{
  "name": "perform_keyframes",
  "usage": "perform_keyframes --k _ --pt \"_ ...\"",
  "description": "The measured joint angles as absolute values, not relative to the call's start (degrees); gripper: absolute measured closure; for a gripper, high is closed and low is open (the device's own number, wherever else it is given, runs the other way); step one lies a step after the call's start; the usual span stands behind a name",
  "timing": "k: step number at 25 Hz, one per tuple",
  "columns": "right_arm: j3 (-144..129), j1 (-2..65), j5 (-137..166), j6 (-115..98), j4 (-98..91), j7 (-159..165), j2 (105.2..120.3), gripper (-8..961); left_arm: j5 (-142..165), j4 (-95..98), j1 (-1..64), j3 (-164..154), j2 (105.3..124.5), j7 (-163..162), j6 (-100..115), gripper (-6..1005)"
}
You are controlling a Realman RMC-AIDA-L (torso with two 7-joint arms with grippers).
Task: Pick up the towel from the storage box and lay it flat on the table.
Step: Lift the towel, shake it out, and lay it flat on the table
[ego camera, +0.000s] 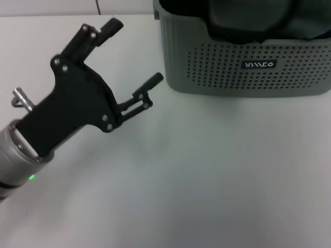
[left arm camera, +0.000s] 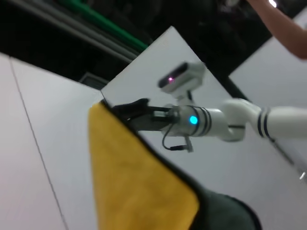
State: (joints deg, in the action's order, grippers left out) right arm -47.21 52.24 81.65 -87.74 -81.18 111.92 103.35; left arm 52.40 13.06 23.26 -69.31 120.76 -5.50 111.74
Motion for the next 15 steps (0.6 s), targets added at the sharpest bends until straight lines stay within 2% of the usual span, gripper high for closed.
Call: perform_keyframes --k 5,15 --pt "-49.1 55.3 84.4 -87.1 -78.6 112.4 104.24 940 38.9 10.3 23.4 -79.4 120.76 5.6 111.7 199" --pt "-51.2 60.0 91.6 -86.9 -73.8 112.1 107.34 939 24.4 10.7 23.7 -89.8 120.76 15.5 110.4 201"
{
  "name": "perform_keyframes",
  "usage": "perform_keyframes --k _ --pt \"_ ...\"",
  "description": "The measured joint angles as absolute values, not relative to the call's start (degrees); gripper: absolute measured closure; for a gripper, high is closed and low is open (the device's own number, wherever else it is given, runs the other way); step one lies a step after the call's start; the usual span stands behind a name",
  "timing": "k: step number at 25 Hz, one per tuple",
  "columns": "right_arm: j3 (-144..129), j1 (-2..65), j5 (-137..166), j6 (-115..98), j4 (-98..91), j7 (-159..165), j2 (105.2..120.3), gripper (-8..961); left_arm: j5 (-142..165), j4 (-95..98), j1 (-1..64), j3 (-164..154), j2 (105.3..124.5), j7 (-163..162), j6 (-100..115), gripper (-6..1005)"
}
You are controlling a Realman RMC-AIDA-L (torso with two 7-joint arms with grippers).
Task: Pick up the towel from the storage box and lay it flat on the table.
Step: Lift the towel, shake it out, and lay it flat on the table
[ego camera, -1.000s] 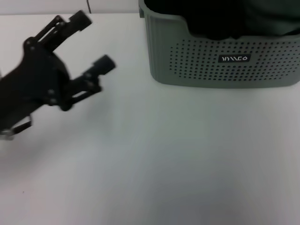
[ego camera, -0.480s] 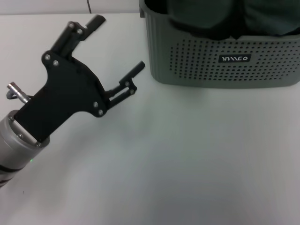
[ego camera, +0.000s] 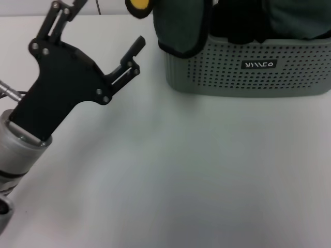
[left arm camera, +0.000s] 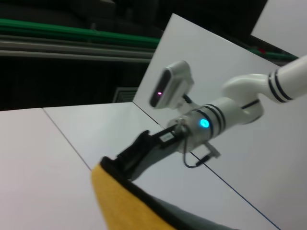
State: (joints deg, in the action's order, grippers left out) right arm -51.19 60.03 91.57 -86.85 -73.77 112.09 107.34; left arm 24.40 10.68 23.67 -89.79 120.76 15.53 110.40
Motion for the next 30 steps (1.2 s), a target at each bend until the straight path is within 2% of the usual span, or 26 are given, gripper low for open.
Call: perform_keyframes --k 9,15,22,25,30 --pt "-52.6 61.2 92.0 -87.1 -72.3 112.0 108.55 940 20.5 10.8 25.1 -94.0 120.76 16.3 106.1 201" --pt "-52.6 59.7 92.0 -88.4 -72.3 112.0 109.46 942 14.6 10.7 25.0 -99.0 120.76 15.5 104.6 202" --pt "-52.6 58.4 91.7 -88.5 -72.2 111.8 109.61 942 14.5 10.4 24.7 -99.7 120.76 15.2 104.2 380" --pt "-52.6 58.4 91.5 -88.8 -72.2 111.8 109.78 941 14.5 10.5 24.7 -99.7 120.76 14.3 103.3 542" --pt "-52.6 58.4 91.4 -89.0 -72.3 111.8 110.15 941 14.3 10.7 24.9 -100.3 120.76 14.1 101.2 548"
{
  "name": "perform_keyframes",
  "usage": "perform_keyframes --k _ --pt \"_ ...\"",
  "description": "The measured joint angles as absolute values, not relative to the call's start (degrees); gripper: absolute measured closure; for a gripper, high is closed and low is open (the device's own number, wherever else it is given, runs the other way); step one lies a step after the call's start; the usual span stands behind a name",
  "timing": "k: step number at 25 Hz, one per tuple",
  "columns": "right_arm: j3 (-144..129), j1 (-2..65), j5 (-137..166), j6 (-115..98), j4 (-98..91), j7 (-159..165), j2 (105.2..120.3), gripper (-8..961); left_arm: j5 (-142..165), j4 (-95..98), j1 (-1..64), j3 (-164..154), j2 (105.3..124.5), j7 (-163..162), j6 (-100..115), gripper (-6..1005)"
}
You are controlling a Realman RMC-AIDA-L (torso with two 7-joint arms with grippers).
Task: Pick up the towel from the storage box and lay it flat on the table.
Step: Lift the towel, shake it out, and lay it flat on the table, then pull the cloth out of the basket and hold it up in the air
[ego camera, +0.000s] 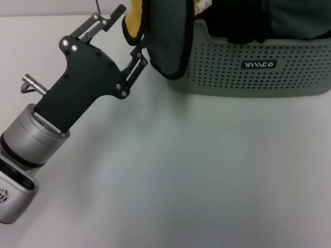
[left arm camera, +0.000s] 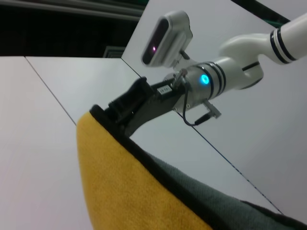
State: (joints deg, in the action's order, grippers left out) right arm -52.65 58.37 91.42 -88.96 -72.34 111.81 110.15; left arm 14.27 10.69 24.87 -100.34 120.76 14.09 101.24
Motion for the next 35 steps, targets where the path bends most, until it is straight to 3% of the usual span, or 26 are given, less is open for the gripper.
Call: perform_keyframes --k 11,22,24,35 --pt "-52.4 57.8 91.3 -89.2 -72.6 111.8 110.3 942 14.2 10.7 24.6 -100.5 120.76 11.1 101.4 560" --pt "-52.4 57.0 91.3 -89.2 -72.7 111.8 110.31 941 14.0 10.7 24.4 -102.2 120.62 9.0 102.7 736" --pt "-52.3 56.8 91.3 -89.4 -72.7 111.8 110.3 941 13.6 10.7 24.5 -101.9 120.59 8.1 102.7 944" --pt "-52.1 56.6 90.9 -90.1 -72.8 111.8 110.76 941 12.8 10.8 24.9 -102.2 120.76 8.4 102.1 955"
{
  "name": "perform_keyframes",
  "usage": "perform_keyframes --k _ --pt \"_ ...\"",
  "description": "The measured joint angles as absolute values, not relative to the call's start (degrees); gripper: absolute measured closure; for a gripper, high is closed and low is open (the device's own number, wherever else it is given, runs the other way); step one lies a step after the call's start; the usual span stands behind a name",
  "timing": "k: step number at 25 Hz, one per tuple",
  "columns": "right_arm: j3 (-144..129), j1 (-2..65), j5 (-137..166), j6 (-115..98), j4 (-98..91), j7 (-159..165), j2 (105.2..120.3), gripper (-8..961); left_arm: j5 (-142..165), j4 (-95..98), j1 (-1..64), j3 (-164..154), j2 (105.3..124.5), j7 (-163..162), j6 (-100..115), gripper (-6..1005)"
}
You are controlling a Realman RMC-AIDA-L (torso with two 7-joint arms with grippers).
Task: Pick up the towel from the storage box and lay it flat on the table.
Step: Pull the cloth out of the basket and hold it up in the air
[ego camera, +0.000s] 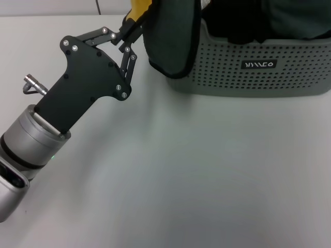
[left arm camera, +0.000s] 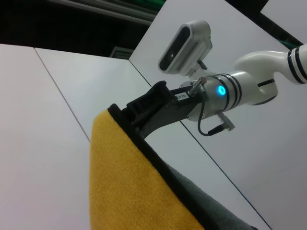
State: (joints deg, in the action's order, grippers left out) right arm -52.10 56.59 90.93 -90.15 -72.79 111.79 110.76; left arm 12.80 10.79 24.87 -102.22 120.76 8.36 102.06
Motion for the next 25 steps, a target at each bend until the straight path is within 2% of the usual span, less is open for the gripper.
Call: perform_keyframes --k 17,22,25 --pt "-52.1 56.6 89.8 -90.1 -72.9 111.8 110.74 942 12.6 10.8 24.6 -102.3 120.76 8.1 101.3 699" --pt "-52.1 56.5 89.8 -90.1 -72.9 111.7 110.74 942 13.0 10.6 24.7 -102.4 120.76 7.5 101.3 723" --pt "-52.1 56.4 89.7 -90.1 -72.9 111.7 110.74 942 13.0 10.7 24.6 -102.4 120.67 6.2 101.3 962"
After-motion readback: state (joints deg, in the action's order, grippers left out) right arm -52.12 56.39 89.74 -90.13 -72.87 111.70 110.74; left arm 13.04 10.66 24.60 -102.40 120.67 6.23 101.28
